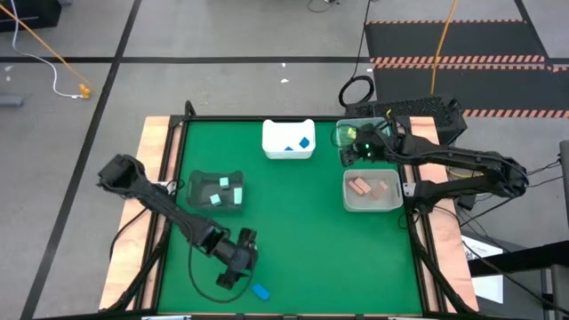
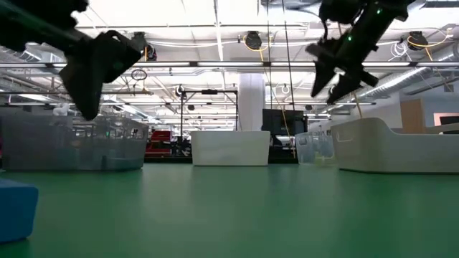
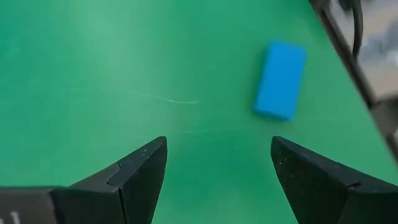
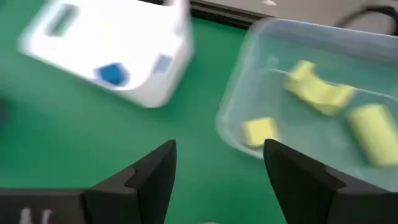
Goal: Sort & place blocks by color
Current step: Put the blue block into the white bin
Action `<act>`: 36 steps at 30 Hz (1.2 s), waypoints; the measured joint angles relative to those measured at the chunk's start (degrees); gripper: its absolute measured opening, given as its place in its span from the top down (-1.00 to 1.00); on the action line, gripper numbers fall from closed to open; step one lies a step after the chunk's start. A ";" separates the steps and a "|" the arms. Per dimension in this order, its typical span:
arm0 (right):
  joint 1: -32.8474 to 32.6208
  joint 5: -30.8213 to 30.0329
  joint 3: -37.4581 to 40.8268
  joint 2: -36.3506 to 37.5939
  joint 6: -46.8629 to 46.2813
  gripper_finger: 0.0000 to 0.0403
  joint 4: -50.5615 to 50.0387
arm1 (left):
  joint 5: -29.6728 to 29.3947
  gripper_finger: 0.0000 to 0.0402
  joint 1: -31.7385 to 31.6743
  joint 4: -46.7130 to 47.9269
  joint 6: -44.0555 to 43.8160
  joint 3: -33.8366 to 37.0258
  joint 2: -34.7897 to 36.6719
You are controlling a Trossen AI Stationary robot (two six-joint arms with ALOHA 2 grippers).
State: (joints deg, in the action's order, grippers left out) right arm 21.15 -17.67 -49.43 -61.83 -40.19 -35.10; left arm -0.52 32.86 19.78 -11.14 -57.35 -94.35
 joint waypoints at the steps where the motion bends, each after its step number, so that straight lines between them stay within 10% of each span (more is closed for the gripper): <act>1: -1.64 -0.11 0.00 0.33 -0.54 -0.14 1.13 | 0.06 -0.42 0.38 -0.38 1.94 -0.01 -0.93; 17: -20.70 -6.90 -0.02 -2.11 -5.56 -0.12 26.47 | -1.27 -0.42 4.68 -12.18 15.55 -0.10 -4.36; 36: -26.15 -7.87 -0.02 -6.53 -11.53 -0.12 27.57 | -3.35 -0.42 7.03 -21.60 10.15 -0.18 -15.35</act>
State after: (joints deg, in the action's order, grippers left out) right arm -4.99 -25.54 -49.45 -68.35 -51.72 -7.53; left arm -3.86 39.89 -1.83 -0.99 -57.53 -109.70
